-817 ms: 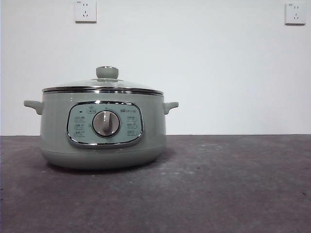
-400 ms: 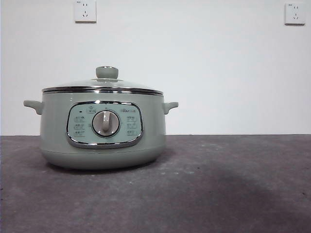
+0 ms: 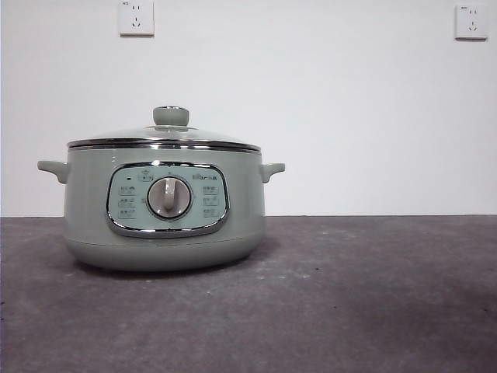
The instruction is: Pick up the corn,open the lid,put the corn in the pot,close the lid
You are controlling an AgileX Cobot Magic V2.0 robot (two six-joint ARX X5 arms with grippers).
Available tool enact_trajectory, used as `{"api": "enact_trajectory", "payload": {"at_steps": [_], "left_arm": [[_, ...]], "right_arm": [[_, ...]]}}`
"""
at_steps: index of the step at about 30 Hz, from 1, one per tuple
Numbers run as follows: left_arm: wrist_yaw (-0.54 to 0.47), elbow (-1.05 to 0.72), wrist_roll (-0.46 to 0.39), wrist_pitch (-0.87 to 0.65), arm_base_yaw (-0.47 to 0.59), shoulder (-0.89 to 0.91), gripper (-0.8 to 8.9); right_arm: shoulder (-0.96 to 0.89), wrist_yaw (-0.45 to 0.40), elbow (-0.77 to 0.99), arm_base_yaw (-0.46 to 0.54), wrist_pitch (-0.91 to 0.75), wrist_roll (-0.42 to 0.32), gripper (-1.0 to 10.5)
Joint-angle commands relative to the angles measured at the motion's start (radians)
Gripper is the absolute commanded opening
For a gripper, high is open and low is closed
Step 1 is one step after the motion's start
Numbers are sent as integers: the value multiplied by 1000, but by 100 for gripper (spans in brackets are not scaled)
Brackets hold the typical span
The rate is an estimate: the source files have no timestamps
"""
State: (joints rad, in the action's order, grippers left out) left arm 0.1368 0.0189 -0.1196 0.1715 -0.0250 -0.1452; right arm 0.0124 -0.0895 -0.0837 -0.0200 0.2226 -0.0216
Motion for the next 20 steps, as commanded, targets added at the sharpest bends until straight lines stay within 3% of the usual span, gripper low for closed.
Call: {"api": "enact_trajectory", "payload": {"at_steps": [1,20], "left_arm": [[0,-8,5,-4,3,-1,-3],[0,-8,4,-4,3,-1,-3]], "right_arm": [[-5,-4,29,1,-12,15,2],[-3,-4,57,1,-11,42,2]]}}
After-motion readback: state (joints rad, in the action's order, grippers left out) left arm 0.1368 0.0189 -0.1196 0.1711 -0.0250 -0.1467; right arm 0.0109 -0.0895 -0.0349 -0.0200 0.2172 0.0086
